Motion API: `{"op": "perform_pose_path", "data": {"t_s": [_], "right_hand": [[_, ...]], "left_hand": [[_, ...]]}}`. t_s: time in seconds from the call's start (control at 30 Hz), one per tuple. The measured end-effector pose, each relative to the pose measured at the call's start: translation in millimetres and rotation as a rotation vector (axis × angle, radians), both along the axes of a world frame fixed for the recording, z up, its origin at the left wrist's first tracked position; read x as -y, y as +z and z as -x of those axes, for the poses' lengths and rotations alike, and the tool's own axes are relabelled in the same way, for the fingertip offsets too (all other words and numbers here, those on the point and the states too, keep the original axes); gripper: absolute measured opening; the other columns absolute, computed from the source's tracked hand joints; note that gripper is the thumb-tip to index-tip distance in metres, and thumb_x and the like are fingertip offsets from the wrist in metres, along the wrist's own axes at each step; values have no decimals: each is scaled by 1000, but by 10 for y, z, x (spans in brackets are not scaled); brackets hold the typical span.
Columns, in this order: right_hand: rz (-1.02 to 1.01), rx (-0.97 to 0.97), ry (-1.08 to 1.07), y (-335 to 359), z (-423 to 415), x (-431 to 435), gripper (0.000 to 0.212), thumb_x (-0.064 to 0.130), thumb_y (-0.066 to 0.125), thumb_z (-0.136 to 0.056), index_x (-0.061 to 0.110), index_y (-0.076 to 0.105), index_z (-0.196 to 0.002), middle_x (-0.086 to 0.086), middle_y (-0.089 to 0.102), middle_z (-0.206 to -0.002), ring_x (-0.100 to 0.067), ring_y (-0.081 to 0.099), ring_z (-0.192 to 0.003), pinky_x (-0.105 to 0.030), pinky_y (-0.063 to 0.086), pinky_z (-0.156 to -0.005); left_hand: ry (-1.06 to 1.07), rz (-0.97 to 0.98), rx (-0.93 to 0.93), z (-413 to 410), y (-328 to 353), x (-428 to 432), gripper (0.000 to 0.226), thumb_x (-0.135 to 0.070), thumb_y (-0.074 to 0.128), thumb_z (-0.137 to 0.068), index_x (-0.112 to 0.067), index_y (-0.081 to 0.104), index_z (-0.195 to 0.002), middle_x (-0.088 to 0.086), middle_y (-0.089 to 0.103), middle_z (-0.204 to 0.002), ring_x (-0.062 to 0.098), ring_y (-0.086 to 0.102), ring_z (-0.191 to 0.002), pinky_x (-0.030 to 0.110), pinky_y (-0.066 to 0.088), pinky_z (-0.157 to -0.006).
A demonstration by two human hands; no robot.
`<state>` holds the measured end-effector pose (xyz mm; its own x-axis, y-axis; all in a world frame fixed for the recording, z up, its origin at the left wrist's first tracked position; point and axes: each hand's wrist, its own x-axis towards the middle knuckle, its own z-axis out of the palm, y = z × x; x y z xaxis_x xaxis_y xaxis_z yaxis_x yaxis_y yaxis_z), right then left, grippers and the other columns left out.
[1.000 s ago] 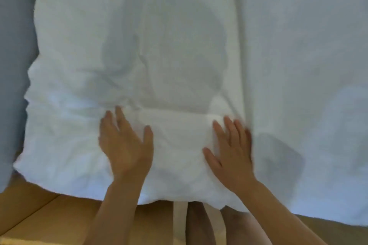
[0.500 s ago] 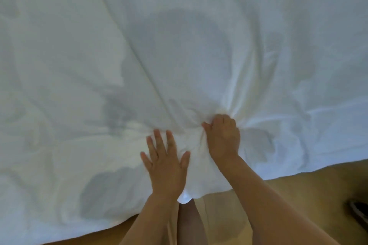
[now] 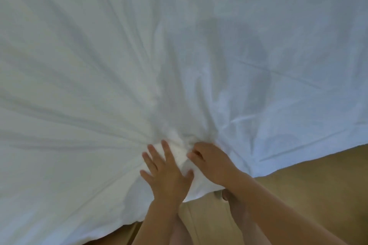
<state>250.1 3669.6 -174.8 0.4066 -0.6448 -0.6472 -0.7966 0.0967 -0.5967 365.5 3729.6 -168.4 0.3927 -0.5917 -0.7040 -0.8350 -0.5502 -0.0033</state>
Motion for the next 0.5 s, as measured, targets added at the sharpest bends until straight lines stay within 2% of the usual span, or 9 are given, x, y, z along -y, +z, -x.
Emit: {"op": "perform_pose_path", "data": {"t_s": [0.03,0.1,0.13,0.2,0.23,0.27,0.3,0.4,0.5], "right_hand": [[-5,37,-141,-3,164,-4,31,37,48,-95,19,44,-70,6,48,-69,-16,48,-70,-29,41,-69],[148,-21,-422,-65,642,-14,19,33,58,-90,15,55,-86,4,54,-83,-17,51,-82,-25,39,-74],[249,-128,-515,-82,889,-11,26,33,63,-87,12,57,-101,0,55,-97,-20,50,-95,-24,37,-82],[325,-290,-573,-74,1229,33,67,41,73,-78,5,46,-128,-13,45,-124,-28,38,-114,-35,35,-97],[320,-323,-567,-96,1295,71,83,46,76,-73,4,39,-135,-15,39,-130,-31,34,-120,-40,34,-101],[303,-341,-546,-127,1307,118,90,49,76,-71,3,35,-137,-16,35,-133,-31,32,-122,-43,35,-102],[283,-353,-497,-156,1288,169,86,51,73,-74,4,36,-136,-15,36,-133,-31,33,-122,-41,36,-101],[205,-366,-282,-233,1203,425,44,46,46,-95,10,48,-120,-7,51,-121,-23,48,-112,-30,40,-88],[202,-315,-85,-202,1233,623,33,36,29,-103,14,50,-114,-1,56,-115,-19,54,-106,-29,43,-84]], "left_hand": [[61,21,-25,81,11,92,108,-62,47,-86,-10,-28,-144,19,-26,-153,36,-15,-144,50,10,-115],[114,152,-90,295,48,218,104,-55,51,-87,-1,-14,-147,17,-12,-157,31,-6,-146,42,9,-116],[123,244,-117,432,90,272,101,-54,54,-86,-1,-5,-149,16,-3,-158,29,1,-146,39,11,-116],[154,409,-111,732,163,412,94,-57,60,-80,-5,20,-147,15,22,-152,29,22,-139,41,25,-111],[172,439,-81,860,177,497,89,-60,62,-78,-6,31,-142,13,34,-144,29,32,-133,41,33,-105],[192,414,-57,967,169,583,85,-63,62,-76,-7,39,-136,11,43,-136,27,40,-126,39,37,-99],[225,360,-58,1056,144,675,79,-64,59,-77,-8,44,-130,8,48,-129,26,45,-121,37,40,-95],[435,231,-162,1207,39,947,53,-57,51,-87,-10,53,-110,7,59,-111,26,56,-108,34,43,-87],[321,168,-91,1225,7,1163,34,-36,40,-99,-7,56,-107,11,63,-111,28,59,-108,34,43,-87]]}}
